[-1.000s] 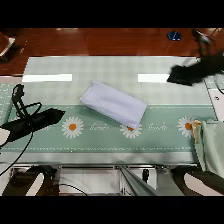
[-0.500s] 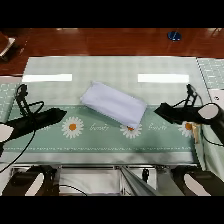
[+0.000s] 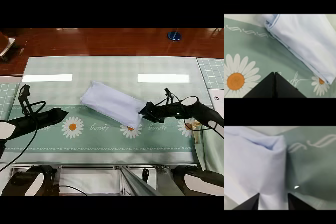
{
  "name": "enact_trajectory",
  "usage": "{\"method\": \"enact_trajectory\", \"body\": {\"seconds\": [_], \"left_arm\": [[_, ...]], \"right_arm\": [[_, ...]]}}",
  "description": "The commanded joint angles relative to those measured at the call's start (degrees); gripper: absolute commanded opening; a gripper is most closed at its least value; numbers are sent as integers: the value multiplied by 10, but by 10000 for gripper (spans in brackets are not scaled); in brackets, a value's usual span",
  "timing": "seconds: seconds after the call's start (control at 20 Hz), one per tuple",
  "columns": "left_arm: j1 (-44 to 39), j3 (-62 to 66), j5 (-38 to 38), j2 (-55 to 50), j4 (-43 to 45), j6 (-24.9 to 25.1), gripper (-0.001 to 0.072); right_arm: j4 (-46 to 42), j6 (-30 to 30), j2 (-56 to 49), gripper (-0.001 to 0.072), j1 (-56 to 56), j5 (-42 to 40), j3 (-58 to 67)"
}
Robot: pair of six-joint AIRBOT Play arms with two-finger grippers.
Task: Fold the shirts.
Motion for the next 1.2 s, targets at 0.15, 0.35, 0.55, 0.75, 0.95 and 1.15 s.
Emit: {"method": "enact_trajectory", "body": {"seconds": [0.15,0.35,0.55,0.75,0.95,1.15], "left_arm": [[0,0,-1,-2,0,0,23],[0,0,-1,-2,0,1,23],[0,0,0,-2,0,1,23],[0,0,-1,-2,0,1,23],[0,0,-1,-2,0,1,23],[0,0,-1,-2,0,1,23]], "right_arm": [[14,-27,-102,35,70,32,118],[15,-51,-97,23,76,104,228],[14,-46,-44,22,65,122,358],[10,-17,11,22,11,140,454],[8,14,80,22,-98,166,470],[-33,58,142,22,-263,232,470]]}}
